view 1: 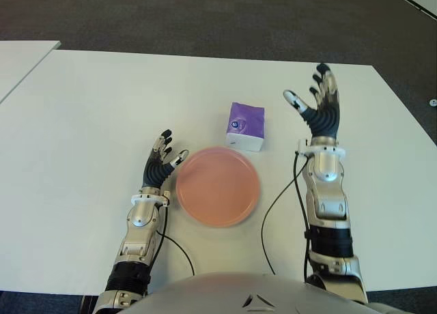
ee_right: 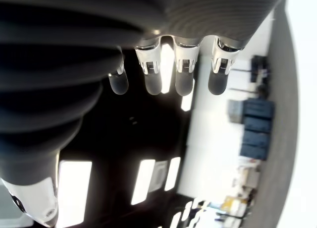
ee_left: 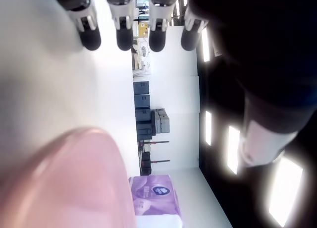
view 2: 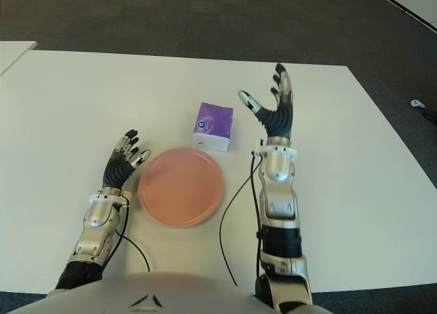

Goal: Put the tissue paper into the plate.

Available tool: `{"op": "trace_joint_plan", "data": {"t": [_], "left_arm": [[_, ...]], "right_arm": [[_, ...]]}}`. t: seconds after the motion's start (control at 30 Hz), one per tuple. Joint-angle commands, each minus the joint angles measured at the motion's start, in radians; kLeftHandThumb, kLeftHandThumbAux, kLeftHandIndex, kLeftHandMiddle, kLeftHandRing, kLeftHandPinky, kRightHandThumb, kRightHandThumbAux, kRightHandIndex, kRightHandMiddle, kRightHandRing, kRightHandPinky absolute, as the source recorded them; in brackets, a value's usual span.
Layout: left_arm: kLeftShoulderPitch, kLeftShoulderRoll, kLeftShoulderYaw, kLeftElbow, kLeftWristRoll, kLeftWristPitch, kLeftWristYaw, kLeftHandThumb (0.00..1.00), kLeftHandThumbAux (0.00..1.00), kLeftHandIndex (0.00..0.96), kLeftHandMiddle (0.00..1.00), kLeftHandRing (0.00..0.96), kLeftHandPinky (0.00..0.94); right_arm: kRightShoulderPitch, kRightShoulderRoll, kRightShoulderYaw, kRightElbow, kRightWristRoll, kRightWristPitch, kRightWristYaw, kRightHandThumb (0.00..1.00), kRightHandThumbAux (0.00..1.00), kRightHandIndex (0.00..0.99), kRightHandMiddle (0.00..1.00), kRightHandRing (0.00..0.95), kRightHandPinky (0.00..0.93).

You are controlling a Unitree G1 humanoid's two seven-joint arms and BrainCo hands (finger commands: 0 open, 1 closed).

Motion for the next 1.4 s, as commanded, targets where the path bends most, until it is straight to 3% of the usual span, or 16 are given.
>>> {"op": "trace_joint_plan", "data": {"t": [0.03, 0.33, 0.73, 0.87, 0.97, 1.03, 1.23, 1.4], "left_arm": [[0.004, 0.001, 0.001, 0.019, 0.008, 0.008, 0.004, 0.0, 0.63, 0.0, 0.0, 0.0, 0.0], [0.008, 0.0, 0.002, 0.023, 0.033, -0.021, 0.024, 0.0, 0.634, 0.0, 0.0, 0.0, 0.0], [0.014, -0.006, 0.0, 0.026, 0.049, -0.041, 0.053, 0.0, 0.646, 0.0, 0.0, 0.0, 0.0], [0.012, -0.005, 0.0, 0.031, 0.048, -0.038, 0.052, 0.0, 0.641, 0.0, 0.0, 0.0, 0.0], [0.01, -0.004, -0.001, 0.033, 0.048, -0.034, 0.051, 0.0, 0.634, 0.0, 0.0, 0.0, 0.0], [0.01, -0.005, -0.002, 0.033, 0.049, -0.031, 0.051, 0.0, 0.63, 0.0, 0.0, 0.0, 0.0], [0.012, -0.004, -0.005, 0.03, 0.048, -0.03, 0.047, 0.0, 0.627, 0.0, 0.0, 0.0, 0.0], [0.015, -0.006, -0.006, 0.026, 0.046, -0.029, 0.045, 0.0, 0.628, 0.0, 0.0, 0.0, 0.0]], "right_arm": [[-0.037, -0.023, 0.04, -0.004, -0.053, 0.018, 0.028, 0.381, 0.631, 0.005, 0.064, 0.064, 0.104], [-0.102, -0.032, 0.097, -0.02, -0.16, 0.076, 0.041, 0.363, 0.579, 0.015, 0.043, 0.035, 0.076], [-0.131, -0.124, 0.152, -0.016, -0.197, 0.082, 0.194, 0.261, 0.54, 0.021, 0.017, 0.004, 0.044], [-0.212, -0.165, 0.214, 0.184, -0.215, -0.034, 0.231, 0.255, 0.53, 0.026, 0.024, 0.01, 0.043], [-0.299, -0.207, 0.303, 0.376, -0.278, -0.152, 0.258, 0.257, 0.522, 0.022, 0.018, 0.004, 0.02], [-0.345, -0.226, 0.37, 0.507, -0.351, -0.237, 0.226, 0.253, 0.51, 0.012, 0.007, 0.001, 0.008], [-0.396, -0.272, 0.474, 0.668, -0.486, -0.388, 0.126, 0.238, 0.476, 0.001, 0.0, 0.0, 0.0], [-0.47, -0.294, 0.586, 0.852, -0.657, -0.433, -0.028, 0.222, 0.44, 0.0, 0.0, 0.0, 0.0]]}}
